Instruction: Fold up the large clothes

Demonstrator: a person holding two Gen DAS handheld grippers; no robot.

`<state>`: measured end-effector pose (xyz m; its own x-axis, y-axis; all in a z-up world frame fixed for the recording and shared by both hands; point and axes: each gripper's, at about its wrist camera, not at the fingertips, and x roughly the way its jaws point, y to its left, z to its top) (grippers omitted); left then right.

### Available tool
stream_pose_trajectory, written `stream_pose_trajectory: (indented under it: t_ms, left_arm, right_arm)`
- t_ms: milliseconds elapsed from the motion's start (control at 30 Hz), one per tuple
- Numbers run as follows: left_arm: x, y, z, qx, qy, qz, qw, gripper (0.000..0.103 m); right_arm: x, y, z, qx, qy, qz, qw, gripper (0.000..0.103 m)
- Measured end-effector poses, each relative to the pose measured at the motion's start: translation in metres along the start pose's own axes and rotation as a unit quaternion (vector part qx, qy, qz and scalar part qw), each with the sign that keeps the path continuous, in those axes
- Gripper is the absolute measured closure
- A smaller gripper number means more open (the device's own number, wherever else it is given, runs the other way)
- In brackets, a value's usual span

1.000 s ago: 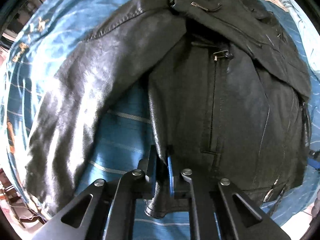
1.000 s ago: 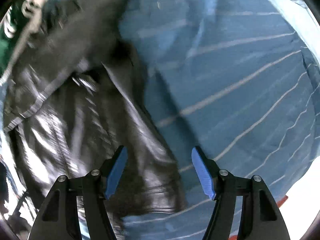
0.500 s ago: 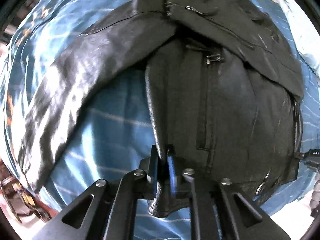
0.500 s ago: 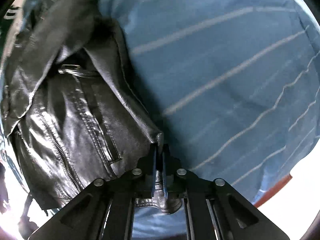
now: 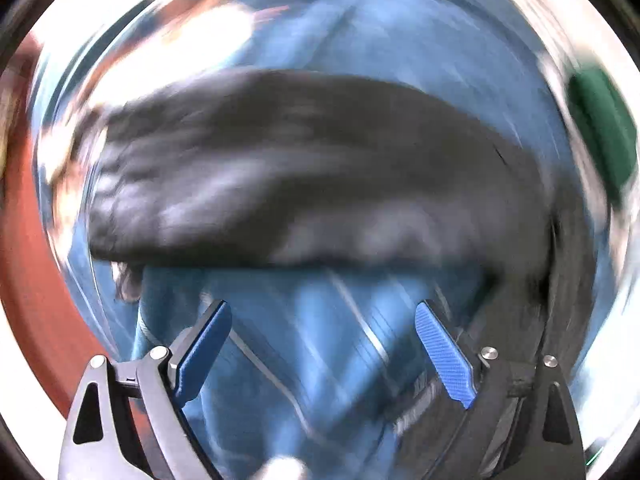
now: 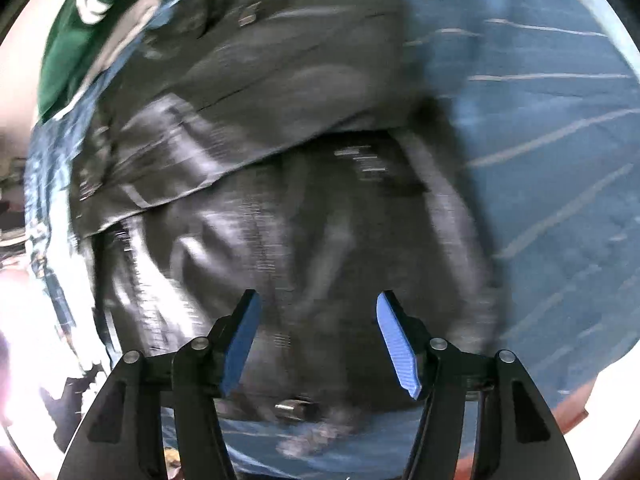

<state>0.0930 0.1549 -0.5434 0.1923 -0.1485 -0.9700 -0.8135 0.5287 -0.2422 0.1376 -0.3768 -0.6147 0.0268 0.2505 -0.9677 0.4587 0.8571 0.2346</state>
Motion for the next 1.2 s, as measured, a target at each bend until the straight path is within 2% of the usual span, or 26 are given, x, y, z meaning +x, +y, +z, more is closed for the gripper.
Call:
stream_pose_trajectory:
  t_ms: [67, 133, 167, 233, 300, 333, 367, 400, 433, 533, 633, 700, 733, 800, 833, 867, 933, 967, 1067, 1167, 1200]
  left_arm:
    - [0.003, 0.024, 0.003, -0.073, -0.019, -0.011, 0.9971, 0.011]
    - [0.0, 0.044, 0.008, -0.141, -0.047, -0.022, 0.9887, 0.011]
    - [-0.001, 0.049, 0.012, -0.174, -0.056, -0.017, 0.983, 0.012]
    - [-0.005, 0.047, 0.018, -0.214, -0.065, 0.006, 0.9746, 0.021]
    - [-0.015, 0.042, 0.028, -0.241, -0.082, 0.042, 0.966, 0.048]
    - [-0.019, 0.037, 0.032, -0.243, -0.088, 0.056, 0.9644, 0.056]
    - [-0.024, 0.034, 0.039, -0.238, -0.096, 0.067, 0.9641, 0.08]
    - [-0.033, 0.03, 0.04, -0.228, -0.108, 0.075, 0.9647, 0.092]
    - [-0.037, 0.028, 0.047, -0.214, -0.117, 0.078, 0.9665, 0.093]
    - [-0.069, 0.01, 0.06, -0.157, -0.162, 0.082, 0.9707, 0.097]
    - [-0.1, -0.02, 0.075, -0.09, -0.203, 0.083, 0.9715, 0.097]
    - [-0.115, -0.046, 0.081, -0.02, -0.242, 0.091, 0.9658, 0.098]
    - [-0.108, -0.06, 0.074, 0.016, -0.26, 0.097, 0.9606, 0.098]
    - [-0.101, -0.077, 0.086, 0.09, -0.294, 0.108, 0.9453, 0.098]
    - [-0.106, -0.09, 0.085, 0.128, -0.313, 0.11, 0.9347, 0.098]
    - [-0.091, -0.096, 0.101, 0.153, -0.324, 0.112, 0.9269, 0.099]
    - [-0.098, -0.12, 0.1, 0.211, -0.347, 0.109, 0.9073, 0.099]
    - [-0.104, -0.139, 0.093, 0.245, -0.359, 0.106, 0.8943, 0.099]
    - [-0.106, -0.191, 0.077, 0.321, -0.37, 0.076, 0.8684, 0.099]
    - [-0.096, -0.241, 0.052, 0.384, -0.352, 0.027, 0.8535, 0.099]
    - [-0.089, -0.266, 0.034, 0.414, -0.336, 0.006, 0.846, 0.099]
  right_arm:
    - [0.011, 0.029, 0.011, -0.019, -0.01, 0.005, 1.0, 0.041]
    - [0.047, 0.093, 0.022, -0.028, -0.018, 0.007, 0.999, 0.041]
    - [0.055, 0.106, 0.024, -0.031, -0.021, 0.01, 0.999, 0.041]
    - [0.064, 0.129, 0.029, -0.036, -0.025, 0.01, 0.999, 0.041]
    - [0.078, 0.154, 0.028, -0.048, -0.035, -0.008, 0.998, 0.041]
    - [0.085, 0.168, 0.027, -0.055, -0.044, -0.027, 0.997, 0.041]
    - [0.085, 0.178, 0.027, -0.067, -0.067, -0.065, 0.993, 0.039]
    - [0.086, 0.186, 0.027, -0.077, -0.083, -0.086, 0.99, 0.024]
    - [0.087, 0.195, 0.027, -0.092, -0.097, -0.112, 0.985, 0.01]
    - [0.091, 0.221, 0.028, -0.127, -0.126, -0.178, 0.968, 0.01]
    - [0.092, 0.241, 0.033, -0.138, -0.143, -0.189, 0.962, 0.01]
    - [0.094, 0.249, 0.037, -0.139, -0.146, -0.192, 0.961, 0.01]
    - [0.094, 0.251, 0.039, -0.137, -0.145, -0.187, 0.962, 0.01]
    - [0.093, 0.248, 0.042, -0.128, -0.145, -0.182, 0.964, 0.01]
    - [0.093, 0.247, 0.045, -0.124, -0.144, -0.181, 0.965, 0.01]
    - [0.094, 0.246, 0.047, -0.12, -0.145, -0.18, 0.965, 0.01]
    - [0.096, 0.242, 0.055, -0.107, -0.147, -0.175, 0.968, 0.01]
    - [0.093, 0.236, 0.059, -0.097, -0.146, -0.168, 0.97, 0.01]
    - [0.084, 0.211, 0.067, -0.062, -0.142, -0.152, 0.976, 0.01]
    - [0.072, 0.177, 0.072, -0.023, -0.138, -0.143, 0.98, 0.01]
    - [0.067, 0.165, 0.073, -0.012, -0.136, -0.141, 0.981, 0.01]
